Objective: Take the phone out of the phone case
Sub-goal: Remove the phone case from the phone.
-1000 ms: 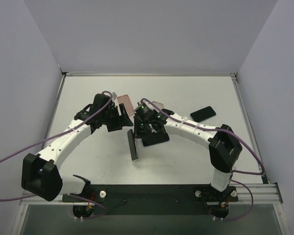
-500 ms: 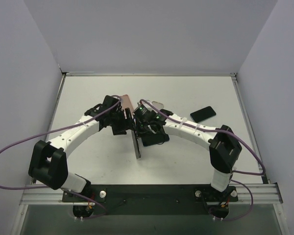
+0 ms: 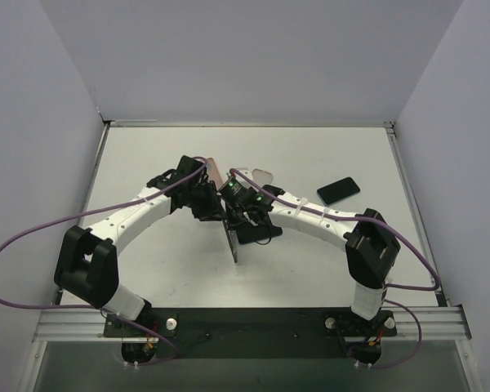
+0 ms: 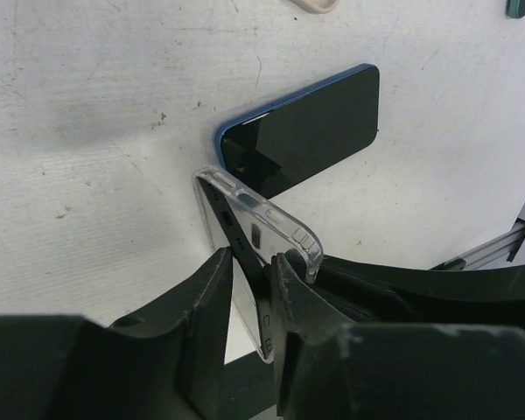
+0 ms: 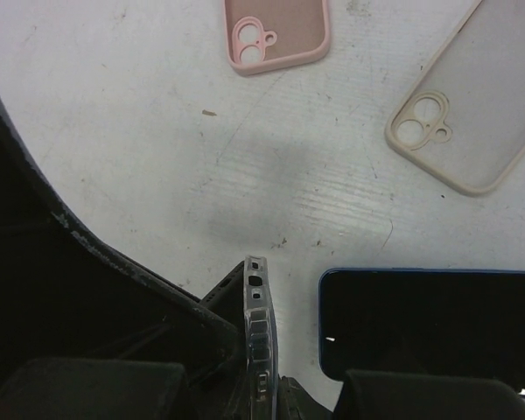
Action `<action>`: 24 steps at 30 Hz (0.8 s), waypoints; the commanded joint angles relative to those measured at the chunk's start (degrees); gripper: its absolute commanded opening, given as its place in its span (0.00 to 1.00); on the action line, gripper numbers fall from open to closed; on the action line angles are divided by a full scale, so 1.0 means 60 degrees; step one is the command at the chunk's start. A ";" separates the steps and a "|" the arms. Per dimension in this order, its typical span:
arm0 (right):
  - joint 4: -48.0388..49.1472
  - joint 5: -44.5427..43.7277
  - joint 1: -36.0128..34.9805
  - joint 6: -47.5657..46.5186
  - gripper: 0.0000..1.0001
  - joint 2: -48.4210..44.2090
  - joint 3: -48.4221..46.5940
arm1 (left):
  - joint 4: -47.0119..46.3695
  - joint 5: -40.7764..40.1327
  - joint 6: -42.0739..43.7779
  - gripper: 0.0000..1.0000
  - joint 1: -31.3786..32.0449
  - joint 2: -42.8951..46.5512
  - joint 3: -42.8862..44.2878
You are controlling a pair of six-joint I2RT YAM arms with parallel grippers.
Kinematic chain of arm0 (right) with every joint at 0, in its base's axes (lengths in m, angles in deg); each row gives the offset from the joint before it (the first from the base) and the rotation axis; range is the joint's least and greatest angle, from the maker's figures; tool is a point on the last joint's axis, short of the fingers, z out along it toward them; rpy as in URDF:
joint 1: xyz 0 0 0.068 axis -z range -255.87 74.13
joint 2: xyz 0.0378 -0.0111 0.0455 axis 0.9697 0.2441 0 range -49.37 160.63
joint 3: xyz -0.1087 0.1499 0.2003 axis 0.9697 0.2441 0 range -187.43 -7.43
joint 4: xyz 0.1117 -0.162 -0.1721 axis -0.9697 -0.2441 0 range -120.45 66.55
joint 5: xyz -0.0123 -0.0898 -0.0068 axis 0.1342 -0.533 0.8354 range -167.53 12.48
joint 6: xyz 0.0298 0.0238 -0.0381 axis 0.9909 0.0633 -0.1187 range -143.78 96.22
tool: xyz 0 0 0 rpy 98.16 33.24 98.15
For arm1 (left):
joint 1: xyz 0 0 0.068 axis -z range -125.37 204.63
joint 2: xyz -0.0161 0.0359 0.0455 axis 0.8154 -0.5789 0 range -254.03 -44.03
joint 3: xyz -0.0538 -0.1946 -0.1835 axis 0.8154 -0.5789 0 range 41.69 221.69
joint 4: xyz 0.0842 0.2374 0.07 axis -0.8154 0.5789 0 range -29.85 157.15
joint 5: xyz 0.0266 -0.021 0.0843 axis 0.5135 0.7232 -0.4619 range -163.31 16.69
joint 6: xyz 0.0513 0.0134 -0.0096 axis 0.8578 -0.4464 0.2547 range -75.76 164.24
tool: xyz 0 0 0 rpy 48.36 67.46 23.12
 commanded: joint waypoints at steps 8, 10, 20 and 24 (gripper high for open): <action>0.0038 -0.1493 0.0301 -0.0032 0.00 -0.0859 0.0023 | 0.2017 -0.1706 -0.0313 0.00 -0.0091 -0.0214 0.0215; 0.0038 -0.1361 0.0316 0.0041 0.00 -0.0830 0.0008 | 0.1929 -0.1618 -0.0342 0.00 -0.0091 -0.0258 0.0230; 0.0111 -0.1390 0.0916 0.0099 0.00 -0.1679 0.0959 | 0.2558 -0.2877 0.0096 0.00 -0.0383 0.0166 0.0377; 0.0272 -0.1083 0.0975 0.0114 0.00 -0.1957 0.1019 | 0.2500 -0.2804 0.0155 0.00 -0.0530 0.0254 0.0333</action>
